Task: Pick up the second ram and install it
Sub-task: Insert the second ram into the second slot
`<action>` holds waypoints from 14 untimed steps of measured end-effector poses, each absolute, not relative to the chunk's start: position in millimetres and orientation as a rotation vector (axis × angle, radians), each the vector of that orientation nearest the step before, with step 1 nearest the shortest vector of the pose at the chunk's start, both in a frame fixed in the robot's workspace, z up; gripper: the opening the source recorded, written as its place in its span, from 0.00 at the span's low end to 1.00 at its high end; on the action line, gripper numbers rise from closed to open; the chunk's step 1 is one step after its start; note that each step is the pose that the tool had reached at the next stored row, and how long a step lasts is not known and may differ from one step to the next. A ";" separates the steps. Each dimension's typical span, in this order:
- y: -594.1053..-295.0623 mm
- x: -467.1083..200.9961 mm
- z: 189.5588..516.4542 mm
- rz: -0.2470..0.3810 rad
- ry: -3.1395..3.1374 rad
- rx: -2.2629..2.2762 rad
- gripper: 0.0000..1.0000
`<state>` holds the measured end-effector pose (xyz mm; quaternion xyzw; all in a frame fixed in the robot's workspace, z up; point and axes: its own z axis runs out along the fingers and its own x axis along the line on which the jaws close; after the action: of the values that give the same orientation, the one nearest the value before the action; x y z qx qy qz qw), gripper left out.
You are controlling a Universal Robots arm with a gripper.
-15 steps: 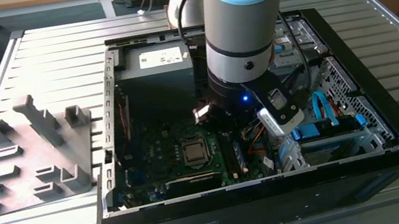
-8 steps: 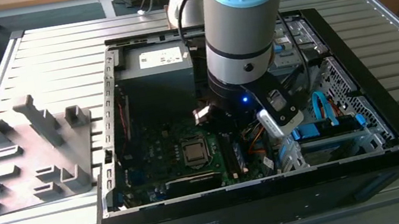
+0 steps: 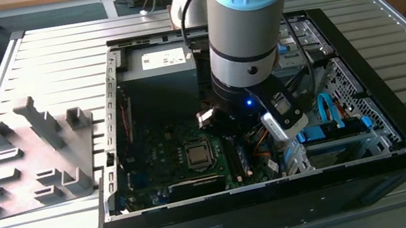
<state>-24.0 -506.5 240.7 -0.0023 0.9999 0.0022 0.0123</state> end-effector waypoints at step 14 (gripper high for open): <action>-495.8 -25.5 235.6 0.006 3.117 -0.007 0.14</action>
<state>-25.5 -495.8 235.6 -0.0023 0.9999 0.0021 0.0123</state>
